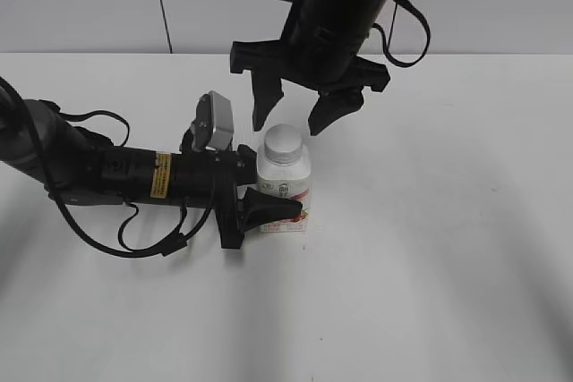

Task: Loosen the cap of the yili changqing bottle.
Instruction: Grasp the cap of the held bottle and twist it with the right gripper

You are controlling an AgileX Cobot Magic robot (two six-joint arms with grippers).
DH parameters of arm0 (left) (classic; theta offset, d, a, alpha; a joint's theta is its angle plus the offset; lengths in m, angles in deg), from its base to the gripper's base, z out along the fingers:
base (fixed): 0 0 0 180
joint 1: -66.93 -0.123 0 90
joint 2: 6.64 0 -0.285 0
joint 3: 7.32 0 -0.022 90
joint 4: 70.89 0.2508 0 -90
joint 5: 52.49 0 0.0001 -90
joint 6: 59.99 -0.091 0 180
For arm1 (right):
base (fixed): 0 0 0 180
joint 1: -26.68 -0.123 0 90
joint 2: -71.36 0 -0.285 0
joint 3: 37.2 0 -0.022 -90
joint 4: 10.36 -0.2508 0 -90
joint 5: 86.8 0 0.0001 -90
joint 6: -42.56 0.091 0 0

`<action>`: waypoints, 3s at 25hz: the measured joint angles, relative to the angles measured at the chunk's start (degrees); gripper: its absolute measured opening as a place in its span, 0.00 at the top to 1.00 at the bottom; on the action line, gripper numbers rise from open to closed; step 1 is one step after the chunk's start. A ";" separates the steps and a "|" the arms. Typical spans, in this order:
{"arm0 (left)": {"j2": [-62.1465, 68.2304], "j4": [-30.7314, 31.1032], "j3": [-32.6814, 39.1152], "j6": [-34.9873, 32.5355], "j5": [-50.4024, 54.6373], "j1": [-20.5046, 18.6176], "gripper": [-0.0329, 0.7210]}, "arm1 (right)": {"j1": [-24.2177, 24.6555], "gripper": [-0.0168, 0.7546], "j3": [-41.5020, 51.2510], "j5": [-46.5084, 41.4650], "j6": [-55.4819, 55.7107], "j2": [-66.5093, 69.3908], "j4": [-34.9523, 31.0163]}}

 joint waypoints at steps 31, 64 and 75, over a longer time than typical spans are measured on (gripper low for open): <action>0.00 -0.10 0.00 0.15 -0.05 0.00 0.44 | 0.00 0.28 0.00 1.29 1.23 3.84 -1.05; 0.00 0.09 0.00 0.15 0.00 0.00 0.44 | 0.00 0.46 0.00 -0.41 -47.09 3.84 -0.65; 0.00 0.51 0.00 -0.02 -0.22 0.00 0.44 | 0.00 0.47 0.00 -0.51 -71.49 3.84 -0.47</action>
